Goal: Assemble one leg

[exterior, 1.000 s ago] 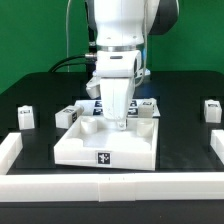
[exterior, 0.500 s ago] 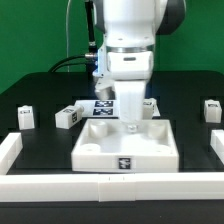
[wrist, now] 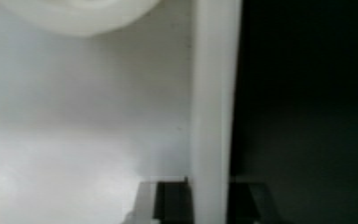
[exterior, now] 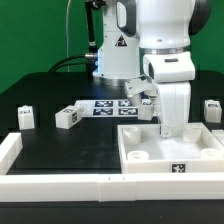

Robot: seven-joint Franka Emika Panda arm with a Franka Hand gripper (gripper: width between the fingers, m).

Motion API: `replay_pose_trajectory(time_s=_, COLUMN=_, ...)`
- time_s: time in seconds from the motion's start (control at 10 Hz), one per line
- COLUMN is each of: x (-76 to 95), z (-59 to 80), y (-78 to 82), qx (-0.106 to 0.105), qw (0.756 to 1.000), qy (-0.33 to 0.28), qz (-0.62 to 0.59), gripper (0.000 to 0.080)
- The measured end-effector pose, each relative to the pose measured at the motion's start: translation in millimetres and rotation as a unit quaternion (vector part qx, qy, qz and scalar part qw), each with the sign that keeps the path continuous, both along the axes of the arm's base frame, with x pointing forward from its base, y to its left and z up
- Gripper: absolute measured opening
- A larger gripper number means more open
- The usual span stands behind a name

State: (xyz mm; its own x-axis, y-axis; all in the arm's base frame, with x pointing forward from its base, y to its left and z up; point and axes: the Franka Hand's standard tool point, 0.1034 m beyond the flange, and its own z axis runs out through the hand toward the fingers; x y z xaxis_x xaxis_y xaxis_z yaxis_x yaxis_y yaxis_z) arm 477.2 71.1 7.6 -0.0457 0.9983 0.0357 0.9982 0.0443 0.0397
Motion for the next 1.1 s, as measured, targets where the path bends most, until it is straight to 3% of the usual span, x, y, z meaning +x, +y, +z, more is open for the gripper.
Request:
replay_pose_trajectory(time_s=0.3, x=1.2, z=0.0, y=1.3, qx=0.001, qw=1.0, qy=-0.001, qz=-0.003, gripper=0.0058)
replay_pose_trajectory(time_s=0.4, x=1.1, z=-0.2, y=1.1, qx=0.001, qw=1.0, qy=-0.001, qz=-0.003, gripper=0.0152)
replay_pose_trajectory(time_s=0.5, x=1.0, z=-0.3, y=1.0, qx=0.001, qw=1.0, qy=-0.001, qz=-0.003, gripper=0.0152)
replay_pose_trajectory(time_s=0.7, x=1.0, z=-0.3, y=0.7, qx=0.001, qw=1.0, qy=-0.001, qz=-0.003, gripper=0.0474)
replay_pose_trajectory(time_s=0.8, x=1.0, z=-0.4, y=0.6, qx=0.001, qw=1.0, qy=-0.001, qz=-0.003, gripper=0.0474)
replay_pose_trajectory(time_s=0.9, x=1.0, z=-0.4, y=0.5, qx=0.001, qw=1.0, qy=-0.001, qz=-0.003, gripper=0.0614)
replay_pose_trajectory(time_s=1.1, x=1.0, z=-0.4, y=0.4, qx=0.0, qw=1.0, qy=-0.001, qz=-0.004, gripper=0.064)
